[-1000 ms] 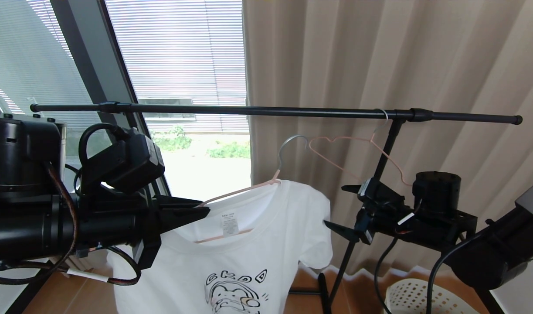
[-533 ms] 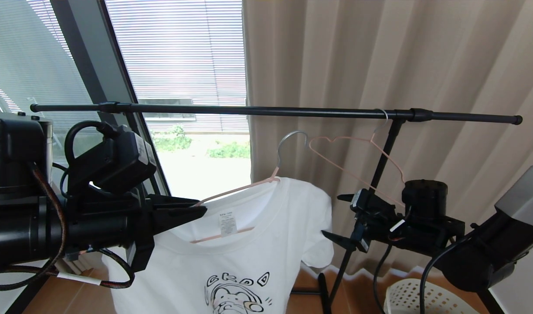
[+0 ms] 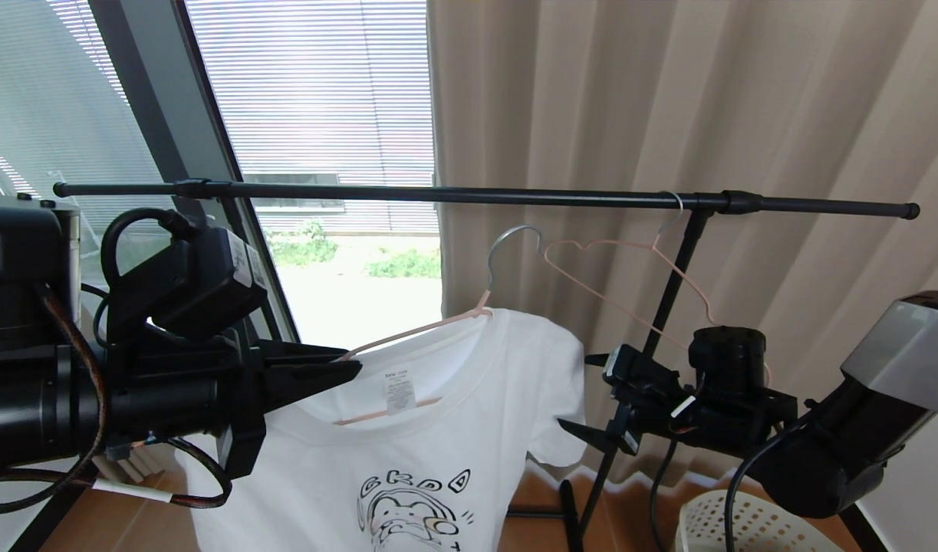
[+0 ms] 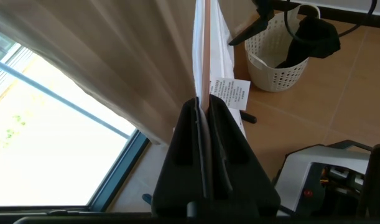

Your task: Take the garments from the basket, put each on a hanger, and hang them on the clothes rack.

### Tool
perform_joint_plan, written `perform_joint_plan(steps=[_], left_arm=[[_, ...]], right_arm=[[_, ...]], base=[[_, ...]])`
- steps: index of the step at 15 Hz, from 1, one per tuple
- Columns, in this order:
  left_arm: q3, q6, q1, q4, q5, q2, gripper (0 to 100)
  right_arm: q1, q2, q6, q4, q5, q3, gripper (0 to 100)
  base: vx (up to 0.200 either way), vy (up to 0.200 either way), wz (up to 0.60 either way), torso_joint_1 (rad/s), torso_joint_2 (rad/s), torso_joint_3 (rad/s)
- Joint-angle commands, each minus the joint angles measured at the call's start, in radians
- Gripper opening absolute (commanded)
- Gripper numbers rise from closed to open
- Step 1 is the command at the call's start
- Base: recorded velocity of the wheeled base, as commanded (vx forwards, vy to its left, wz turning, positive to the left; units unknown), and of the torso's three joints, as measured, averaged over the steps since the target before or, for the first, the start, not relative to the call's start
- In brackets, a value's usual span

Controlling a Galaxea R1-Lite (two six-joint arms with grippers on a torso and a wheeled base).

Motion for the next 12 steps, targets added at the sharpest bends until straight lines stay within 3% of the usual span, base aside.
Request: perform_joint_plan(steps=[1, 2, 12], left_arm=[[0.003, -0.001, 0.000, -0.001, 0.000, -0.009, 0], [0.009, 0.001, 0.000, -0.001, 0.000, -0.011, 0], [0.017, -0.001, 0.002, -0.001, 0.000, -0.024, 0]], right_arm=[[0.000, 0.018, 0.000, 0.000, -0.001, -0.008, 100], [0.000, 0.027, 0.000, -0.002, -0.004, -0.016, 0], [-0.044, 0.027, 0.003, 0.000, -0.009, -0.045, 0]], base=[[0.000, 0.000, 0.00, 0.000, 0.00, 0.000], [0.000, 0.000, 0.00, 0.000, 0.00, 0.000], [0.000, 0.000, 0.00, 0.000, 0.00, 0.000]])
